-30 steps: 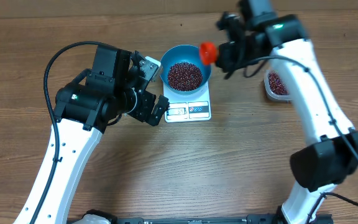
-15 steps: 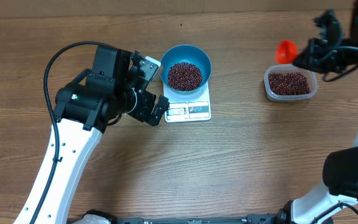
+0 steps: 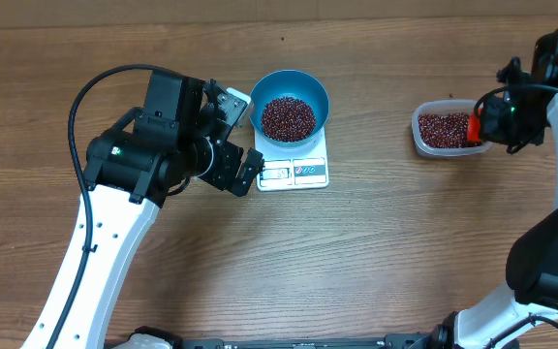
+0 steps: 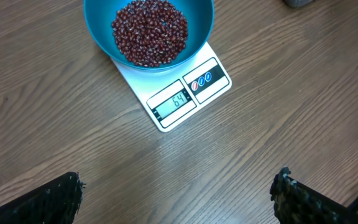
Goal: Scoop item into bowl and weigh 150g on scale
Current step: 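Move the empty scoop back over the bean tub with the right gripper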
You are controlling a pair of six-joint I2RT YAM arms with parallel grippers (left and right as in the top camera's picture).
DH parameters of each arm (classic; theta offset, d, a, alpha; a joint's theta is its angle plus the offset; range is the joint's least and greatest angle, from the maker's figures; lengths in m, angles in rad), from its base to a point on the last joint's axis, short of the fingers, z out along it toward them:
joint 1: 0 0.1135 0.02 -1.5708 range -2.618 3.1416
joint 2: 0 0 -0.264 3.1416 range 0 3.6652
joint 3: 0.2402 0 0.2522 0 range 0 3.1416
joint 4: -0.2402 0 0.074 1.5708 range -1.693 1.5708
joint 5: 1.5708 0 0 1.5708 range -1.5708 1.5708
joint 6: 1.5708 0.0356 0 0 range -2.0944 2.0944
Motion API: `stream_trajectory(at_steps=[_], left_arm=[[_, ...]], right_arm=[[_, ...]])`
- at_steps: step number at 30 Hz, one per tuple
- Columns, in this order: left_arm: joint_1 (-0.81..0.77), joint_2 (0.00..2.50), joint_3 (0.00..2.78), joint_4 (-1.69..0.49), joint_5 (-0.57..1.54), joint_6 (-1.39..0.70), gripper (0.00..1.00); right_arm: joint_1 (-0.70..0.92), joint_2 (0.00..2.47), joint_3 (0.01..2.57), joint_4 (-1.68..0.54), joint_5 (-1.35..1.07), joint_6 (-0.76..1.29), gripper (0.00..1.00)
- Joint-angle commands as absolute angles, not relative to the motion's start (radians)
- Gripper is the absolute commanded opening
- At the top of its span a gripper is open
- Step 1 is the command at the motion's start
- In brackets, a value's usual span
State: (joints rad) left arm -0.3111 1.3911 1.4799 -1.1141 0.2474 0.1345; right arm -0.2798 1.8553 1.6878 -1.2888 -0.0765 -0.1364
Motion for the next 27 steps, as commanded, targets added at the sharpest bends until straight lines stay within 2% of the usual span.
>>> stream_trajectory(at_steps=[1,17,27], left_arm=[[-0.315,1.386,1.499,-1.114,0.259,0.153,0.99],[-0.315,1.386,1.499,-1.114,0.259,0.153,1.0],[-0.315,1.386,1.499,-1.114,0.259,0.153,0.99]], right_arm=[[-0.275,1.848,1.652,-1.237,-0.027,-0.111,0.04],[-0.256,1.849,1.496,-1.079,-0.029,-0.104,0.04],[-0.206,1.85,1.484,-1.084,-0.128,-0.105,0.04]])
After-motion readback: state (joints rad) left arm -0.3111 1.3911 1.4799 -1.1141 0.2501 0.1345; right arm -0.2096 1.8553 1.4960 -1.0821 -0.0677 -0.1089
